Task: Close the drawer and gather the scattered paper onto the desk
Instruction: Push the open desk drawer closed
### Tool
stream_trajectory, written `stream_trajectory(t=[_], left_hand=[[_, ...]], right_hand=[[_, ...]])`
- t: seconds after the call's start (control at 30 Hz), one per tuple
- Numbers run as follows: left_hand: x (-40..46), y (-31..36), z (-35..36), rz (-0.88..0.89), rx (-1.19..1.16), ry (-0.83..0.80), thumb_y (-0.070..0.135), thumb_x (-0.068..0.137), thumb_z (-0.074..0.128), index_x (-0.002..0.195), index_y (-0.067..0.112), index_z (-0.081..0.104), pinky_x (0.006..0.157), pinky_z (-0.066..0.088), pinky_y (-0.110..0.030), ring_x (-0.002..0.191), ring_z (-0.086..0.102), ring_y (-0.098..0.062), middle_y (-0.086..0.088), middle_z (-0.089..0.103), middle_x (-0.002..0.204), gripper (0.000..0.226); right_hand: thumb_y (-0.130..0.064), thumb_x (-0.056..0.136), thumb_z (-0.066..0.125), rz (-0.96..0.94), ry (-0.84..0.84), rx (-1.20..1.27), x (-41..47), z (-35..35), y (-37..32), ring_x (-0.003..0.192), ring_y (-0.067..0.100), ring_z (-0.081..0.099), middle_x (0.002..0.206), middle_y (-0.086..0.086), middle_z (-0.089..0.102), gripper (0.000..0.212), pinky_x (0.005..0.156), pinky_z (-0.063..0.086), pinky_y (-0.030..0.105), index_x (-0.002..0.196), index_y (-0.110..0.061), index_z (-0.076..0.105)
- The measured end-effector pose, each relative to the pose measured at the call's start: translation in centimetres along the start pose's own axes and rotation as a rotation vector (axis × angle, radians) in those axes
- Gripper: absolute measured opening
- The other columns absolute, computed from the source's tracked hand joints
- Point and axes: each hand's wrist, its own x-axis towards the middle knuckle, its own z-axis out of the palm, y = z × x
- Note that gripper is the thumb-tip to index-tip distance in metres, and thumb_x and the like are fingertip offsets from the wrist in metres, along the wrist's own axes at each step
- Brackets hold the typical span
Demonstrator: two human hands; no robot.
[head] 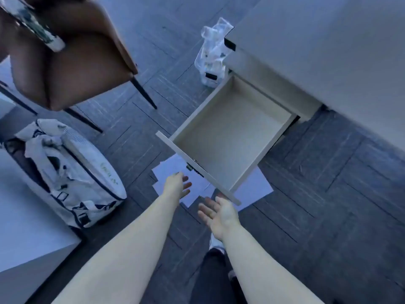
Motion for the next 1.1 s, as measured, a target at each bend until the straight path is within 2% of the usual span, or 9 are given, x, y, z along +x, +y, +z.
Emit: stream_trajectory(t=[0.17, 0.3, 0.37, 0.5, 0.63, 0.77, 0.83, 0.93, 1.1], left_hand=[[2.3, 1.0, 2.1, 0.054, -0.005, -0.030, 0.018, 0.096, 0.046, 0.111, 0.002, 0.060, 0.076, 0.057, -0.035, 0.087, 0.068, -0.025, -0.013, 0.069, 0.107, 0.026], [2.8, 1.6, 4.3, 0.075, -0.050, -0.028, 0.020, 0.097, 0.050, 0.115, 0.004, 0.052, 0.071, 0.057, -0.033, 0.087, 0.068, -0.028, -0.012, 0.069, 0.103, 0.024], [3.3, 2.3, 5.8, 0.089, -0.041, -0.022, 0.022, 0.097, 0.049, 0.116, 0.005, 0.052, 0.071, 0.057, -0.034, 0.083, 0.068, -0.026, -0.010, 0.069, 0.102, 0.026], [4.0, 4.2, 10.1, 0.111, -0.029, -0.027, 0.023, 0.095, 0.049, 0.112, 0.007, 0.056, 0.075, 0.058, -0.036, 0.080, 0.070, -0.023, -0.008, 0.071, 0.102, 0.024], [4.9, 6.7, 14.5, 0.133, -0.017, -0.011, 0.019, 0.095, 0.048, 0.117, 0.004, 0.058, 0.074, 0.060, -0.037, 0.074, 0.071, -0.023, -0.009, 0.072, 0.103, 0.028], [5.4, 8.9, 18.9, 0.139, -0.053, 0.022, 0.018, 0.095, 0.050, 0.105, 0.007, 0.060, 0.077, 0.060, -0.040, 0.065, 0.070, -0.023, -0.010, 0.073, 0.096, 0.017], [5.5, 10.1, 20.9, 0.141, -0.086, 0.033, 0.018, 0.095, 0.052, 0.102, 0.008, 0.059, 0.074, 0.060, -0.040, 0.065, 0.069, -0.025, -0.010, 0.071, 0.088, 0.014], [5.7, 11.7, 23.7, 0.169, -0.107, 0.042, 0.017, 0.095, 0.054, 0.099, 0.007, 0.061, 0.069, 0.060, -0.037, 0.071, 0.071, -0.030, -0.008, 0.071, 0.080, 0.013], [6.1, 13.2, 26.9, 0.211, -0.130, 0.031, 0.017, 0.095, 0.053, 0.102, 0.006, 0.061, 0.067, 0.060, -0.035, 0.085, 0.073, -0.035, -0.014, 0.071, 0.097, 0.015]], right_hand=[[-0.018, 0.100, 0.041, -0.041, 0.056, 0.094, 2.0, 0.6, -1.5, 0.089, 0.029, 0.064, 0.104, 0.011, 0.063, 0.019, 0.069, 0.053, 0.039, 0.116, -0.010, 0.048], [-0.019, 0.097, 0.048, -0.054, 0.101, 0.069, 2.7, 0.2, -3.1, 0.097, 0.032, 0.067, 0.111, 0.010, 0.063, 0.028, 0.066, 0.055, 0.038, 0.123, -0.007, 0.053], [-0.018, 0.096, 0.049, -0.079, 0.117, 0.046, 3.0, 0.0, -4.8, 0.091, 0.030, 0.067, 0.113, 0.008, 0.060, 0.031, 0.065, 0.054, 0.038, 0.125, -0.008, 0.054], [-0.019, 0.095, 0.050, -0.129, 0.133, -0.029, 3.2, -0.3, -9.5, 0.081, 0.023, 0.066, 0.111, -0.002, 0.056, 0.021, 0.065, 0.056, 0.035, 0.113, -0.013, 0.060], [-0.022, 0.097, 0.048, -0.155, 0.111, -0.137, 4.1, -1.1, -14.5, 0.081, 0.020, 0.068, 0.124, -0.002, 0.051, 0.016, 0.072, 0.060, 0.037, 0.109, -0.018, 0.058], [-0.023, 0.098, 0.046, -0.200, 0.077, -0.253, 5.1, -1.7, -19.4, 0.076, 0.019, 0.065, 0.095, -0.014, 0.056, 0.019, 0.088, 0.055, 0.046, 0.087, -0.026, 0.062], [-0.024, 0.098, 0.046, -0.227, 0.083, -0.274, 5.8, -2.0, -21.4, 0.074, 0.018, 0.065, 0.095, -0.013, 0.055, 0.016, 0.086, 0.056, 0.046, 0.097, -0.021, 0.062], [-0.029, 0.098, 0.045, -0.270, 0.100, -0.303, 6.9, -2.2, -23.9, 0.072, 0.016, 0.066, 0.115, -0.006, 0.055, 0.024, 0.081, 0.058, 0.042, 0.115, -0.020, 0.060], [-0.034, 0.099, 0.043, -0.372, 0.095, -0.375, 7.8, -2.8, -27.3, 0.072, 0.017, 0.065, 0.119, -0.005, 0.057, 0.026, 0.067, 0.056, 0.035, 0.115, -0.023, 0.061]])
